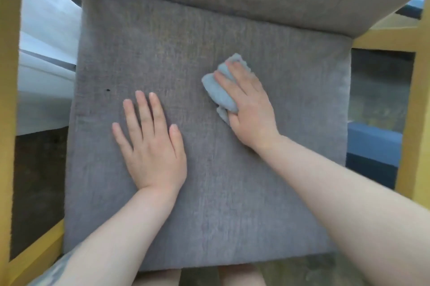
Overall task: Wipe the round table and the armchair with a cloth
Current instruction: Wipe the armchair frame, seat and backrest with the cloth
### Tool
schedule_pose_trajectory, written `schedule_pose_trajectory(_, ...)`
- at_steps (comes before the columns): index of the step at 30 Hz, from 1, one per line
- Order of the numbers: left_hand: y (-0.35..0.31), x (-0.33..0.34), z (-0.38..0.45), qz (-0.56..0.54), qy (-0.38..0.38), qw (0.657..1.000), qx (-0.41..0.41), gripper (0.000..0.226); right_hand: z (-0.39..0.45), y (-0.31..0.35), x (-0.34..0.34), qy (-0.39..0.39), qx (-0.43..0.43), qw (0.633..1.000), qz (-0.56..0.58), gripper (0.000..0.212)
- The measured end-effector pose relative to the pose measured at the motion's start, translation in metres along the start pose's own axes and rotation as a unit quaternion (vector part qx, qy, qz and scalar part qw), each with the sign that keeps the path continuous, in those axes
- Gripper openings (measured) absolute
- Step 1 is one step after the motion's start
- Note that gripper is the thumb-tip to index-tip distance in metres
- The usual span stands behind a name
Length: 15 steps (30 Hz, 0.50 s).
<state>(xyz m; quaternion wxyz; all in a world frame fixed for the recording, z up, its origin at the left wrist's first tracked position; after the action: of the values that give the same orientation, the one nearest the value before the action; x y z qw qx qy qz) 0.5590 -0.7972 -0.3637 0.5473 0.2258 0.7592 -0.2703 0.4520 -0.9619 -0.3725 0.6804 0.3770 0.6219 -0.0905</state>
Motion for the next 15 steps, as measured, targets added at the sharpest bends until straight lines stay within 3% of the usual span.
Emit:
schedule_pose_trajectory(1,-0.011,0.003,0.004,0.006,0.005,1.0,0.025,0.064,0.002,-0.021,-0.007,0.04,-0.093,0.995,-0.017,0.056)
schedule_pose_trajectory(2,-0.021,0.006,0.007,0.013,0.009,0.998,0.055,0.063,0.002,-0.046,-0.022,0.043,-0.08,0.995,-0.041,0.054)
schedule_pose_trajectory(3,-0.03,0.01,0.008,0.019,0.014,0.996,0.087,0.063,-0.001,-0.077,-0.034,0.003,0.029,0.998,-0.05,0.052)
schedule_pose_trajectory(4,-0.039,0.013,0.007,0.024,0.016,0.993,0.116,0.062,-0.008,-0.102,-0.051,-0.081,0.189,0.978,-0.028,0.051)
schedule_pose_trajectory(5,-0.046,0.016,0.004,0.026,0.016,0.99,0.141,0.061,-0.022,-0.113,-0.058,-0.175,0.348,0.921,0.003,0.052)
schedule_pose_trajectory(6,-0.054,0.019,0.001,0.027,0.015,0.987,0.16,0.06,-0.038,-0.102,-0.053,-0.226,0.45,0.864,0.018,0.052)
schedule_pose_trajectory(7,-0.061,0.021,-0.003,0.028,0.015,0.984,0.176,0.059,-0.05,-0.079,-0.044,-0.232,0.465,0.854,0.01,0.053)
schedule_pose_trajectory(8,-0.066,0.023,-0.009,0.028,0.018,0.981,0.189,0.059,-0.061,-0.051,-0.032,-0.2,0.399,0.895,0.003,0.054)
schedule_pose_trajectory(10,-0.068,0.025,-0.021,0.027,0.022,0.977,0.212,0.059,-0.098,-0.004,-0.009,-0.067,0.13,0.989,0.025,0.056)
schedule_pose_trajectory(11,-0.065,0.024,-0.027,0.025,0.025,0.974,0.225,0.058,-0.119,-0.001,-0.009,-0.007,0.018,1.0,0.015,0.055)
schedule_pose_trajectory(12,-0.06,0.022,-0.033,0.024,0.029,0.971,0.237,0.057,-0.138,-0.012,-0.015,0.026,-0.036,0.999,-0.004,0.054)
schedule_pose_trajectory(13,-0.052,0.02,-0.039,0.025,0.032,0.969,0.242,0.057,-0.154,-0.029,-0.021,0.015,0.001,1.0,-0.015,0.053)
schedule_pose_trajectory(14,-0.042,0.017,-0.045,0.028,0.034,0.97,0.239,0.057,-0.167,-0.046,-0.029,-0.037,0.128,0.991,-0.009,0.052)
schedule_pose_trajectory(15,-0.033,0.015,-0.052,0.032,0.034,0.973,0.226,0.057,-0.181,-0.054,-0.035,-0.121,0.297,0.947,0.007,0.052)
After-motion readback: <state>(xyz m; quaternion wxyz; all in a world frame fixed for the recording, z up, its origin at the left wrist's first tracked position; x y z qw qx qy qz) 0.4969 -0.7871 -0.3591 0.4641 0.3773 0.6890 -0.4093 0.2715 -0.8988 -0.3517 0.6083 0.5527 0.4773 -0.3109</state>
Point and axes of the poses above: each hand's wrist, its own z-axis towards the middle knuckle, its own x-axis out of the palm, y = z × x, the point moved 3 cm from there along z, towards the middle knuckle, and after that the axes turned 1 degree about z, right-handed, at the moved point
